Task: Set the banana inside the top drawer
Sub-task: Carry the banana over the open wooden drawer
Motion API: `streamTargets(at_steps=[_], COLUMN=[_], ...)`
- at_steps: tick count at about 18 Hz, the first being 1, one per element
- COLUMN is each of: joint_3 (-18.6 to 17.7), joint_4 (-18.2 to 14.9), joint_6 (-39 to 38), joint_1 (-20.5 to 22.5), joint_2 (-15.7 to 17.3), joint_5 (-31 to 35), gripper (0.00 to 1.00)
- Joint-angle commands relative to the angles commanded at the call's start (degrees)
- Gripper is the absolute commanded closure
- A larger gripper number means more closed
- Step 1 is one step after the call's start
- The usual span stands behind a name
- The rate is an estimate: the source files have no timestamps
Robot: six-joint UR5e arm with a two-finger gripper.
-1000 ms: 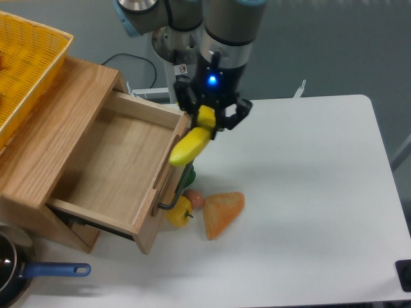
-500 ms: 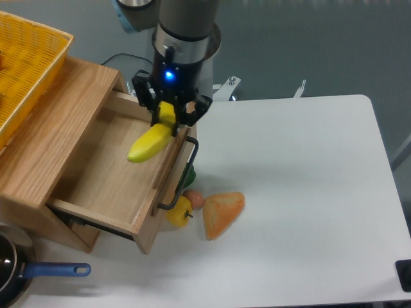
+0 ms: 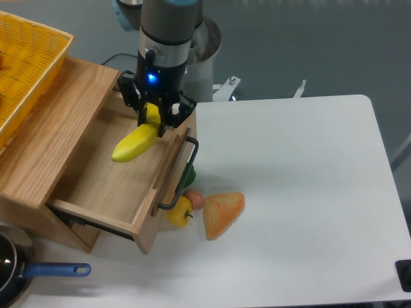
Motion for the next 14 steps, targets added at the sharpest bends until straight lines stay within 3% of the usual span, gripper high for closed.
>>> streamTargets(at_steps=[14], joint_3=[-1.94], joint_4=[0.35], joint_6=[-0.09], joint_1=[-2.02], joint_2=[-0.70], joint_5=[1.15], gripper=[0.59])
